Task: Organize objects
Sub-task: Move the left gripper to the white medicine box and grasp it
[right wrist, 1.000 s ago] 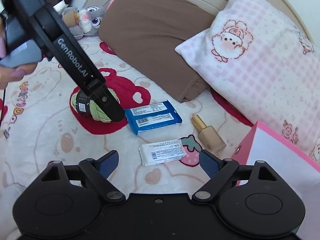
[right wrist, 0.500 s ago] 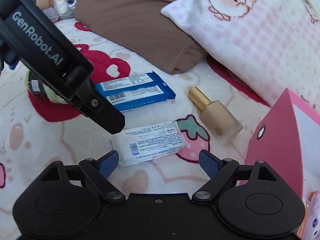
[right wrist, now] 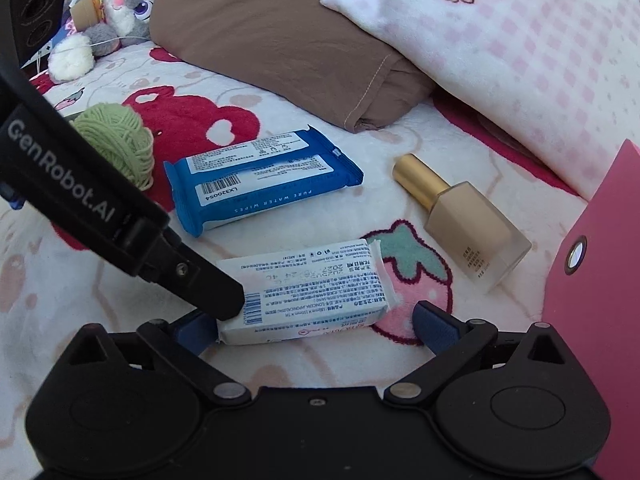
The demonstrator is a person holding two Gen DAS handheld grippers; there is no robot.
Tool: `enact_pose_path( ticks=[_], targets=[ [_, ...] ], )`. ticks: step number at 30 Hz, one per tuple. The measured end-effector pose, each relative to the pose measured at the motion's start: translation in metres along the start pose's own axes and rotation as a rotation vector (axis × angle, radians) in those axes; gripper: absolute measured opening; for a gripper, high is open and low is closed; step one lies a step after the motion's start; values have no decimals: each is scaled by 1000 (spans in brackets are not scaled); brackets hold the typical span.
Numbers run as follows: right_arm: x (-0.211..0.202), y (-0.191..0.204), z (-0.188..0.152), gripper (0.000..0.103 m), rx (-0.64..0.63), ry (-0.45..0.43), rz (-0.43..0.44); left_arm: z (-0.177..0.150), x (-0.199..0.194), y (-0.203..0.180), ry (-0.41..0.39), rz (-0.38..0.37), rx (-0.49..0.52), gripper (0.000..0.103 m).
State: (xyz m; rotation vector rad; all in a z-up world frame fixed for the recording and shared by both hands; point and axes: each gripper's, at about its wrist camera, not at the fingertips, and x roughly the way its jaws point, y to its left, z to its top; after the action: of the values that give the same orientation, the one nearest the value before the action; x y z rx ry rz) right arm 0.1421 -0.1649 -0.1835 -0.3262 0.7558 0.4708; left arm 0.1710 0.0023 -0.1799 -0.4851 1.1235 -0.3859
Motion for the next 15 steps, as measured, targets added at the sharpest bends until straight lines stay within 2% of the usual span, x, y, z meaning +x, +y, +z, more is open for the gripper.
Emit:
enact_pose_path(
  ticks=[1,3,5,8,12,15],
  targets=[
    [-1,0,0,101,1,-5,5,-1,0,3,-10,-30,-15,27],
    [-4,1,0,88,3,-17,37,-1,3,6,-20,-45,-33,27],
    [-8,2,0,84,6,-20,34,-2,5,7,-27,-55,-39,27],
    [-15,2,-2,83,51,-2,37,-5,3,4,-25,-63,-49,27],
    [-31,-2,-12,85,153,49,88,-15,-2,1,-45,-75,-34,28],
    [-43,-2,-25,84,141,39,116,-21,1,1,-42,-62,-34,28]
  ],
)
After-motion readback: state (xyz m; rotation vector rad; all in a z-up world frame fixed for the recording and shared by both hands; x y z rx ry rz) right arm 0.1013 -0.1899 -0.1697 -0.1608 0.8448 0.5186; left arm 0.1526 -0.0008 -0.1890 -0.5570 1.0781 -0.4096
